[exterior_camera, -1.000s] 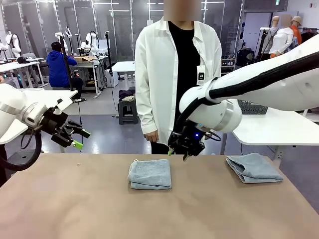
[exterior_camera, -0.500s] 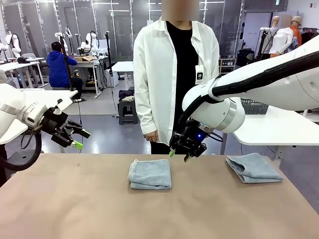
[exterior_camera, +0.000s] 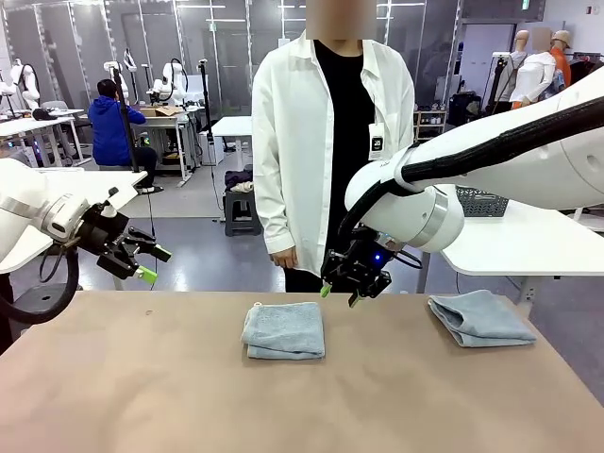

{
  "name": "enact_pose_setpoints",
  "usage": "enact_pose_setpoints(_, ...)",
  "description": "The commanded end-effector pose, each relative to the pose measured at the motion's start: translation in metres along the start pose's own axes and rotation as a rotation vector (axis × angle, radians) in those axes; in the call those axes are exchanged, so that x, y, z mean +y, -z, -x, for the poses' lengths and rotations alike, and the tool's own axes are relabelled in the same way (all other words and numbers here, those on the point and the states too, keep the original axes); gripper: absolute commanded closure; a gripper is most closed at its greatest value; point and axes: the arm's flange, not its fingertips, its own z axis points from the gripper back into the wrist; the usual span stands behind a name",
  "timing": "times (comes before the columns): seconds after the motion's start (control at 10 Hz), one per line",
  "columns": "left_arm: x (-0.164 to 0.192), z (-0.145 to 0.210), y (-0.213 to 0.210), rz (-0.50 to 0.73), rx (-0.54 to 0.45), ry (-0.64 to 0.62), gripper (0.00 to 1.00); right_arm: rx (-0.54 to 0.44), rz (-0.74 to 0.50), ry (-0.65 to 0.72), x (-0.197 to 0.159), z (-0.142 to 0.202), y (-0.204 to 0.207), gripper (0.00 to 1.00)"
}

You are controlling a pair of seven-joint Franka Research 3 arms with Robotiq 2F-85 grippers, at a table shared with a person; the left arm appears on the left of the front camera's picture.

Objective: Fold the towels and place them in the basket.
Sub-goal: Stack the folded Towel with hook on the right side of the table.

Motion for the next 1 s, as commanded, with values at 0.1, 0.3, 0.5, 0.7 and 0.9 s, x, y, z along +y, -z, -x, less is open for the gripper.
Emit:
enact_pose_setpoints(0.1,-0.001,-0.001,-0.001,-0.001,0.0,0.002,0.0,-0.01,0.002,0.01,0.001,-0.002,0.001,0.32)
enact_pose_setpoints(0.3,-0.001,-0.001,-0.001,-0.001,0.0,0.002,0.0,-0.041,-0.01,0.026,0.003,0.0,0.006,0.32)
enact_pose_setpoints(0.5,-0.001,-0.001,-0.001,-0.001,0.0,0.002,0.0,-0.042,0.004,0.074,0.009,-0.007,0.027,0.32)
enact_pose_setpoints(0.7,-0.001,-0.001,-0.001,-0.001,0.0,0.002,0.0,-0.049,0.021,0.118,0.011,-0.018,0.058,0.32)
enact_pose_setpoints(0.9,-0.001,-0.001,-0.001,-0.001,0.0,0.002,0.0,-0.055,0.015,0.127,0.013,-0.023,0.082,0.32)
